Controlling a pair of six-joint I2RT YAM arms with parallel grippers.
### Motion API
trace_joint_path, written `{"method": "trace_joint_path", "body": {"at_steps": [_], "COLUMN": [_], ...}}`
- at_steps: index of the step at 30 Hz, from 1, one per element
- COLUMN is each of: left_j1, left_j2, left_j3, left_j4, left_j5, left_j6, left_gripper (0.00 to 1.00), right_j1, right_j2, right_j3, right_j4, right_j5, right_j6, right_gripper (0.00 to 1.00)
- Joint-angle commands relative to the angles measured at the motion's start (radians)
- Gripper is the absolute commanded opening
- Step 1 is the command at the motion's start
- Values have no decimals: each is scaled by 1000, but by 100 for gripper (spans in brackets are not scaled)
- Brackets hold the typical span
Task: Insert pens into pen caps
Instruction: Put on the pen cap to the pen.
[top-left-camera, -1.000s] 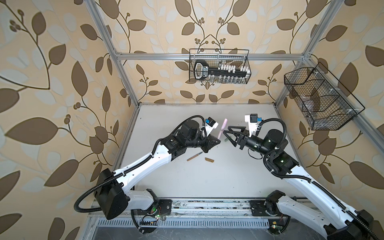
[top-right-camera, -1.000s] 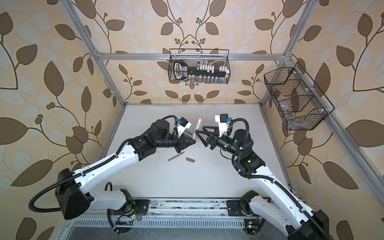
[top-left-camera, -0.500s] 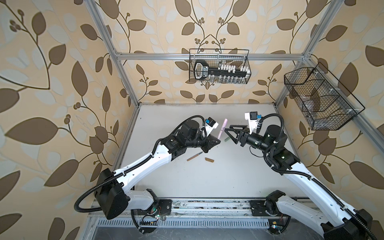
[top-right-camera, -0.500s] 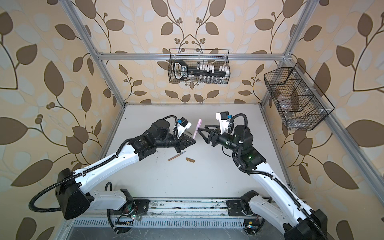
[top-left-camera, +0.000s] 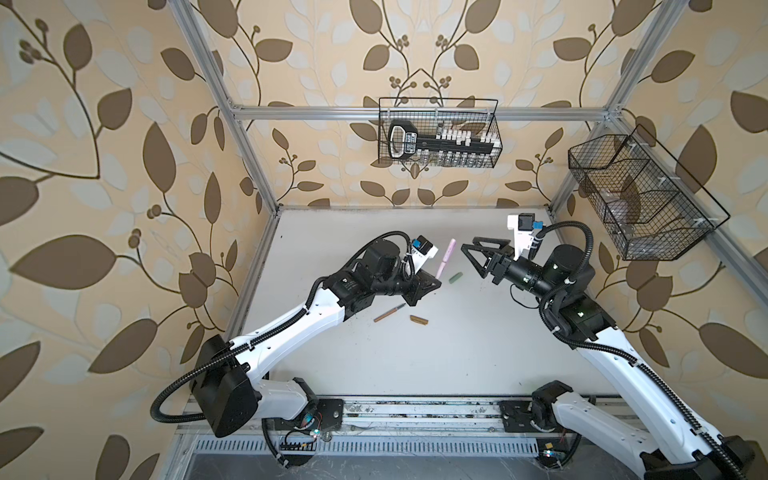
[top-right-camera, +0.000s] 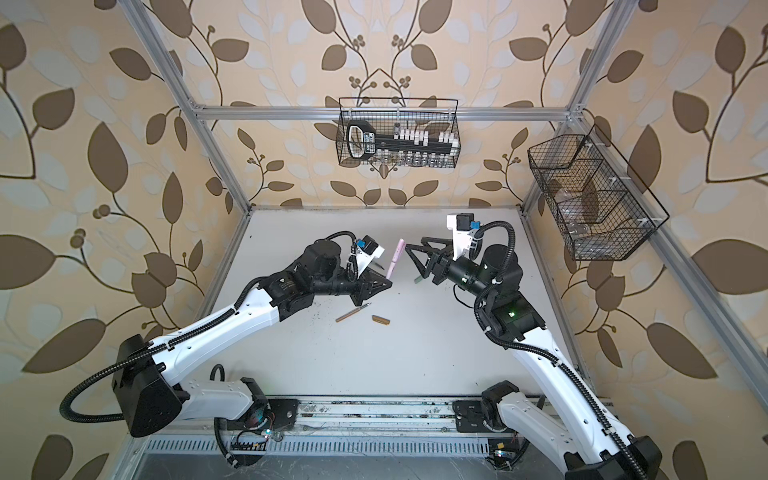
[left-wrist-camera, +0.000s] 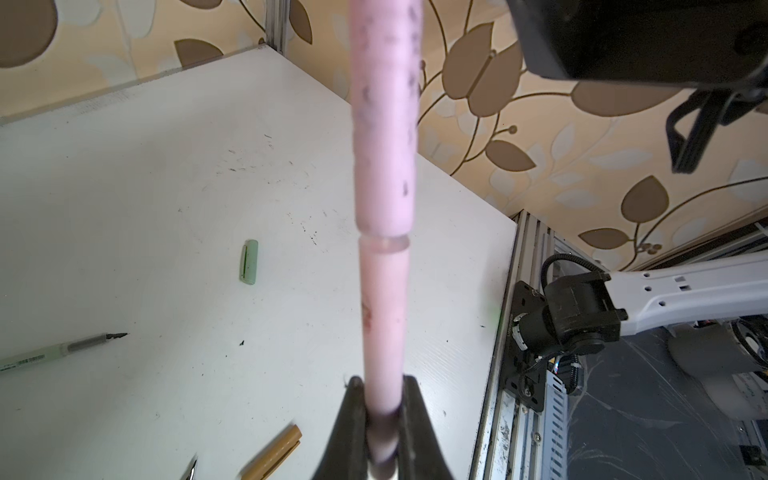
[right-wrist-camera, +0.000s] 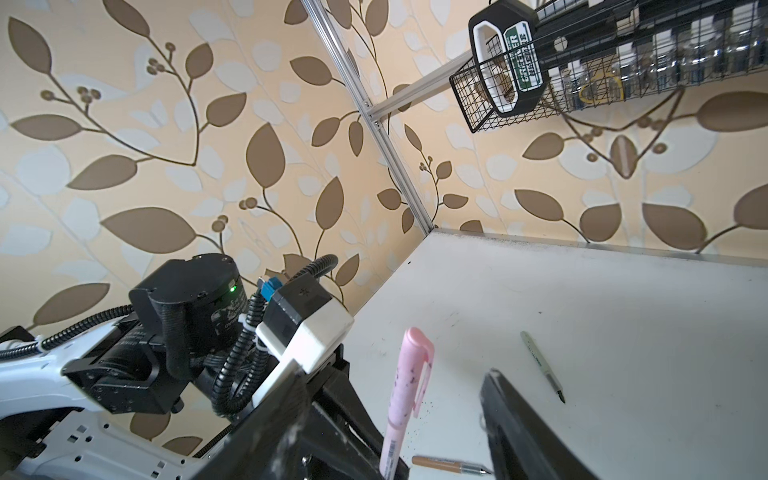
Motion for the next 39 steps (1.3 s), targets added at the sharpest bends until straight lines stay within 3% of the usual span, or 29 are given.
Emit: {"method": "trace_joint_path", "body": {"at_steps": [1,10,22,30,39], "left_j1": [7,7,7,6,6], "left_j2": [-19,-19,-28,-25,-17], "left_j3": [11,12,6,17,25], "left_j4": [22,23,33,22,22], "left_j5": [-3,6,14,15,17], "left_j6": [30,35,37,39,38], "left_gripper": [0,0,0,0,0], "right_j1": [-5,-15,-78,-79,-55], "right_j2": [4,31,163,231,270], "right_j3": [27,28,71,110,154], "right_j4": [-16,-16,114,114,43], "right_j5": [-19,-27,-235,-269,-261], "right_j6": [1,-5,88,67,-6], "right_gripper": [69,70,75,75,64]}}
